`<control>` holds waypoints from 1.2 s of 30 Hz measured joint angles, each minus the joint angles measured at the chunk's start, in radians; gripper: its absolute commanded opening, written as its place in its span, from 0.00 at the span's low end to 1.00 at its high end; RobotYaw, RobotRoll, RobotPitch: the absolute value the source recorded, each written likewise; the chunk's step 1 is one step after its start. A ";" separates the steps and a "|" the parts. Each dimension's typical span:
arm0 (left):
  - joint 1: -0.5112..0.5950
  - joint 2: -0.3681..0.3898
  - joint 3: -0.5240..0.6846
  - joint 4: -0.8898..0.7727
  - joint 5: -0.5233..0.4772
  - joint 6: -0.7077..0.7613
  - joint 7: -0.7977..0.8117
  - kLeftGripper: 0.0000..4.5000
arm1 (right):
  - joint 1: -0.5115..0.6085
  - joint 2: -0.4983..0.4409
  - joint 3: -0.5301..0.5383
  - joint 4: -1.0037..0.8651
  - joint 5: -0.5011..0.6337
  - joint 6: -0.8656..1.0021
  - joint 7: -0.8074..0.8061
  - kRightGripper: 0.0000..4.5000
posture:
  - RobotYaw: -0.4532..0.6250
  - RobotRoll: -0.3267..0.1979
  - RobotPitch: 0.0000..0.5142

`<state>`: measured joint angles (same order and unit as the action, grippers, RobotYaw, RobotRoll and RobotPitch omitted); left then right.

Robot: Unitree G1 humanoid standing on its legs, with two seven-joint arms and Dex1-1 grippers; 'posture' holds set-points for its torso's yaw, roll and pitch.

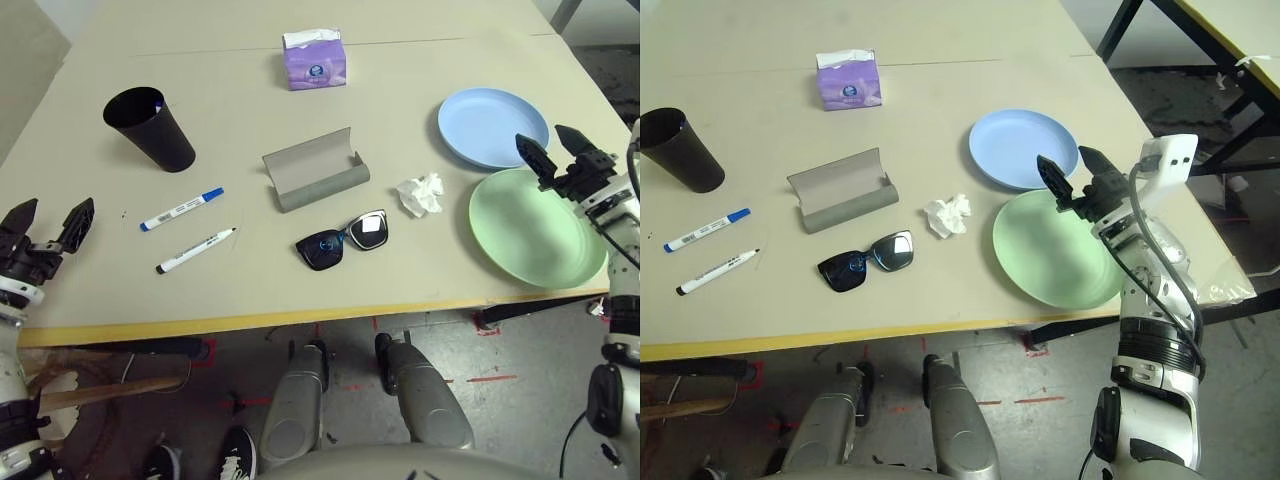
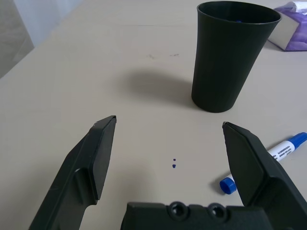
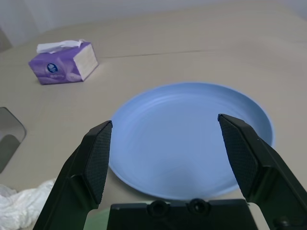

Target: Organize and tidy the items on the table.

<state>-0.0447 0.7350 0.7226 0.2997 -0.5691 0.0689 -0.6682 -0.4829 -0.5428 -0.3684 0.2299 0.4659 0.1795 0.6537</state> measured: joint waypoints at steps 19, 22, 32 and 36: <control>-0.064 -0.002 -0.034 0.015 0.014 -0.007 -0.016 1.00 | 0.029 -0.034 -0.019 -0.015 0.010 0.013 -0.011 0.99 | 0.31 0.62 0.51; -0.086 -0.006 -0.039 0.026 0.017 -0.015 -0.013 1.00 | 0.017 -0.058 -0.019 0.015 0.010 0.016 0.009 0.99 | 0.32 0.62 0.52; -0.125 -0.019 -0.070 0.055 0.021 -0.034 -0.011 1.00 | -0.021 -0.090 -0.021 0.099 0.009 0.015 0.056 0.99 | 0.31 0.62 0.51; -0.119 -0.019 -0.070 0.056 0.020 -0.036 -0.015 1.00 | -0.011 -0.089 -0.021 0.099 0.009 0.015 0.059 0.99 | 0.31 0.62 0.51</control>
<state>-0.1637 0.7164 0.6526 0.3555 -0.5488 0.0329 -0.6833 -0.4938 -0.6320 -0.3894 0.3285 0.4753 0.1946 0.7126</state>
